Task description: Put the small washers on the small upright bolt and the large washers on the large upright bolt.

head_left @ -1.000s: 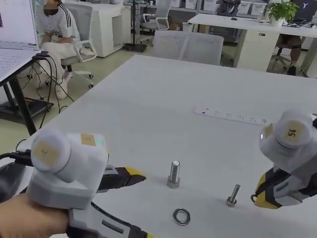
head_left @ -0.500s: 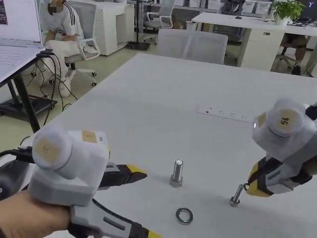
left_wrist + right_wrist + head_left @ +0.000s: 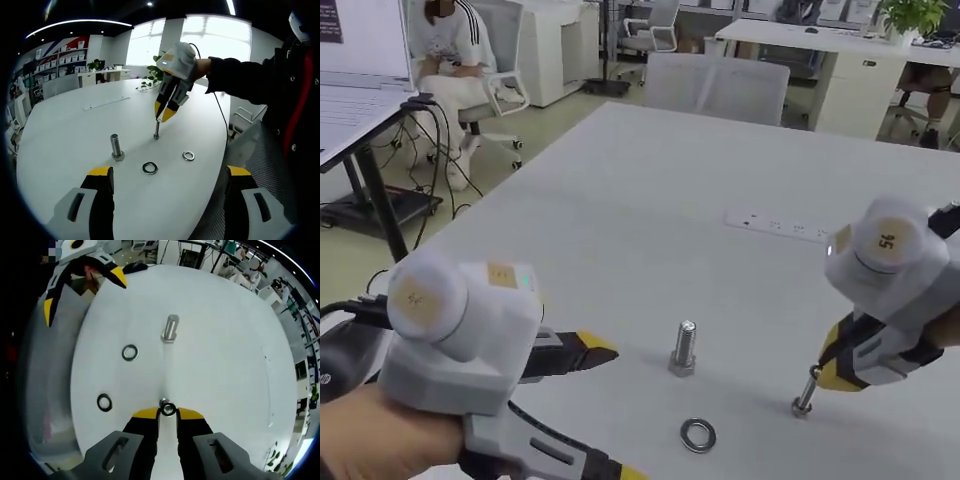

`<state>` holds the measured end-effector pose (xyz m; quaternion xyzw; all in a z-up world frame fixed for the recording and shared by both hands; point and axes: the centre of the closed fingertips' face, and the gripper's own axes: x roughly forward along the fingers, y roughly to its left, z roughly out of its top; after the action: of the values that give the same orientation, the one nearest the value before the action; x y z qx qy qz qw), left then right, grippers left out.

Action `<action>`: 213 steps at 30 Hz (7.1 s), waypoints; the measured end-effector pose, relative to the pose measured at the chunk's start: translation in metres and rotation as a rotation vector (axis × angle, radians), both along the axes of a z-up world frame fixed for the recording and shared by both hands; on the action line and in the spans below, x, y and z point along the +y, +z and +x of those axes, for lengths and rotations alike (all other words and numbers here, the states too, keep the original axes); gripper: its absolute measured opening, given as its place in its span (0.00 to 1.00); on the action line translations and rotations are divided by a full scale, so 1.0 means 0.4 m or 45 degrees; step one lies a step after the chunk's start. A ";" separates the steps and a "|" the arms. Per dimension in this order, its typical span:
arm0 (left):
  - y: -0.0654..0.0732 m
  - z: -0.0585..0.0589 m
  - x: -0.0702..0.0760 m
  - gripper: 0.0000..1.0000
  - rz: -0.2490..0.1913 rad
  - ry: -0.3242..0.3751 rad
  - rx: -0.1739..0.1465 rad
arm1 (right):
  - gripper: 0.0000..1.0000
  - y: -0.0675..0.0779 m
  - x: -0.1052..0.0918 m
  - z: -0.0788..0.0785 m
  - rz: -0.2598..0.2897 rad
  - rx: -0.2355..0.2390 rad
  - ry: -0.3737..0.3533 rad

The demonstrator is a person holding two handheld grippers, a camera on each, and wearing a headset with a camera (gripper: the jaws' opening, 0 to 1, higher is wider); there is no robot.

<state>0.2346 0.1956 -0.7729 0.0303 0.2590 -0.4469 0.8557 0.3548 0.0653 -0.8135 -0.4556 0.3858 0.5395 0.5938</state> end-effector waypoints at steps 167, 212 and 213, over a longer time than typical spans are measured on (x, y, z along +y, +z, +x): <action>0.042 -0.026 0.025 0.91 -0.033 0.044 -0.081 | 0.28 -0.164 -0.008 -0.299 -0.079 0.147 0.123; 0.034 -0.016 0.046 0.91 -0.068 0.078 -0.094 | 0.23 -0.092 0.036 -0.250 -0.122 0.154 0.133; 0.035 -0.015 0.048 0.91 -0.071 0.082 -0.097 | 0.23 -0.088 0.038 -0.249 -0.122 0.149 0.136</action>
<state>0.2285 0.2147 -0.7588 0.0151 0.2145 -0.4248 0.8794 0.2553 0.0807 -0.8489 -0.4711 0.4205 0.5771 0.5179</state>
